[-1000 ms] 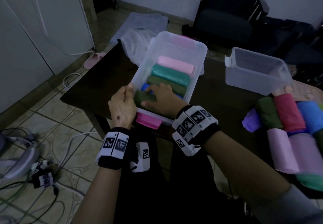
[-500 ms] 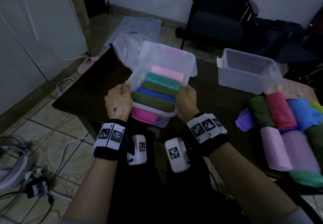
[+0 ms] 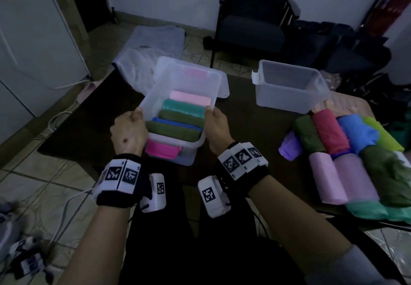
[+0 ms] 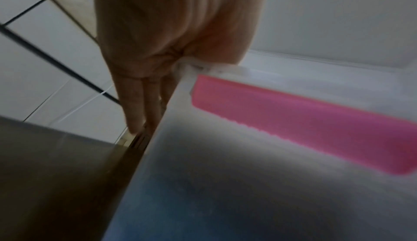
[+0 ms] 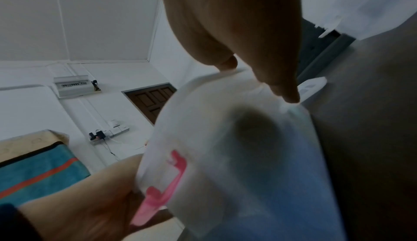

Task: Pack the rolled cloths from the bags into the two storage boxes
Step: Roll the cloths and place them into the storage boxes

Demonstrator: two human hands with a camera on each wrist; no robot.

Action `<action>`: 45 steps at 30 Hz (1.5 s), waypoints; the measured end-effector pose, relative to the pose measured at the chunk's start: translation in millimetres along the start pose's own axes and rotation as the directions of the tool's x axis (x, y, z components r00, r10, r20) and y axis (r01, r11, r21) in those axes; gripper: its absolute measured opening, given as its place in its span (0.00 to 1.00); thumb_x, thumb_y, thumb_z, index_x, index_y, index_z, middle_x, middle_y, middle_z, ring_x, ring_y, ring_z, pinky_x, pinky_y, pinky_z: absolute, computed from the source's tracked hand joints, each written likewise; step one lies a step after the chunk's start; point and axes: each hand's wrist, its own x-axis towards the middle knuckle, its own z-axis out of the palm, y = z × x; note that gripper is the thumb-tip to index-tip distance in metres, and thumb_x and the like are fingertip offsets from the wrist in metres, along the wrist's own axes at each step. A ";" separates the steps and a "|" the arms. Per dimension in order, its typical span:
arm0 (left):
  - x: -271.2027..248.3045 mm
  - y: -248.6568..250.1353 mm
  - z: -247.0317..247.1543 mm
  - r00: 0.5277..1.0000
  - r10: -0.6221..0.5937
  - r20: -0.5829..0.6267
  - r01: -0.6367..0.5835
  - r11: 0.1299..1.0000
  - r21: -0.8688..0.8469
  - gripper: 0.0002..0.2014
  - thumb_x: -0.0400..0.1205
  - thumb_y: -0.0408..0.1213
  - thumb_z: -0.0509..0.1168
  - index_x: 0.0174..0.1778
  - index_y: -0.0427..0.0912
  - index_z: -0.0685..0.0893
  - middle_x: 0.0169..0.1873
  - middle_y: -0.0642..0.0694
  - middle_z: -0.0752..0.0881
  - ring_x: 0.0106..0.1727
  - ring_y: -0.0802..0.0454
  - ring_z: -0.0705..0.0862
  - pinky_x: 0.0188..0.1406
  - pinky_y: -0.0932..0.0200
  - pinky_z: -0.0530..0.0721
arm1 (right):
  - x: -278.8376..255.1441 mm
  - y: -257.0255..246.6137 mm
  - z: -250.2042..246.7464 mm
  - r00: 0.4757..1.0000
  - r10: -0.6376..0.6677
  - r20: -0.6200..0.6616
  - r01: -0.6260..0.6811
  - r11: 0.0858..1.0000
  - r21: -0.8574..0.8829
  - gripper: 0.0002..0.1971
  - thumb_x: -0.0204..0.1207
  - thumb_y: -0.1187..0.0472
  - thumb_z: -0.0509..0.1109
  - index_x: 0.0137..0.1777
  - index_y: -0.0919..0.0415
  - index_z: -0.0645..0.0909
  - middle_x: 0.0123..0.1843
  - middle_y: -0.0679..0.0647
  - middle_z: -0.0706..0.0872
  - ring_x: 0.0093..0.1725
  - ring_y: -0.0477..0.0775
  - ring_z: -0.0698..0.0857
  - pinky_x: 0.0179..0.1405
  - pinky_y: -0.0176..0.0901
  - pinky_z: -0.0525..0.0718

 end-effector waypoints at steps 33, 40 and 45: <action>-108.9 -15.1 125.6 0.569 0.044 0.821 -0.597 0.709 0.376 0.28 0.88 0.45 0.50 0.83 0.46 0.50 0.83 0.43 0.45 0.83 0.45 0.44 0.81 0.47 0.48 | -34.4 70.0 -159.5 0.989 0.130 -0.072 -0.112 0.339 -0.934 0.32 0.74 0.53 0.69 0.74 0.64 0.61 0.72 0.63 0.68 0.71 0.64 0.68 0.64 0.56 0.71; -92.9 30.4 136.0 0.764 0.055 0.643 -0.386 0.837 0.387 0.26 0.84 0.42 0.58 0.75 0.32 0.65 0.72 0.33 0.72 0.71 0.37 0.73 0.66 0.50 0.72 | -33.7 49.7 -156.2 0.846 0.283 0.453 0.360 0.324 -0.875 0.32 0.73 0.55 0.71 0.76 0.54 0.63 0.72 0.57 0.69 0.72 0.59 0.67 0.69 0.56 0.66; -89.6 48.4 158.2 0.747 0.029 0.665 -0.419 0.797 0.436 0.26 0.82 0.42 0.64 0.70 0.28 0.72 0.69 0.31 0.75 0.69 0.35 0.75 0.63 0.50 0.75 | -34.8 48.3 -167.7 0.827 0.238 0.509 0.424 0.328 -0.844 0.31 0.72 0.55 0.74 0.74 0.55 0.67 0.69 0.56 0.72 0.69 0.57 0.70 0.65 0.53 0.70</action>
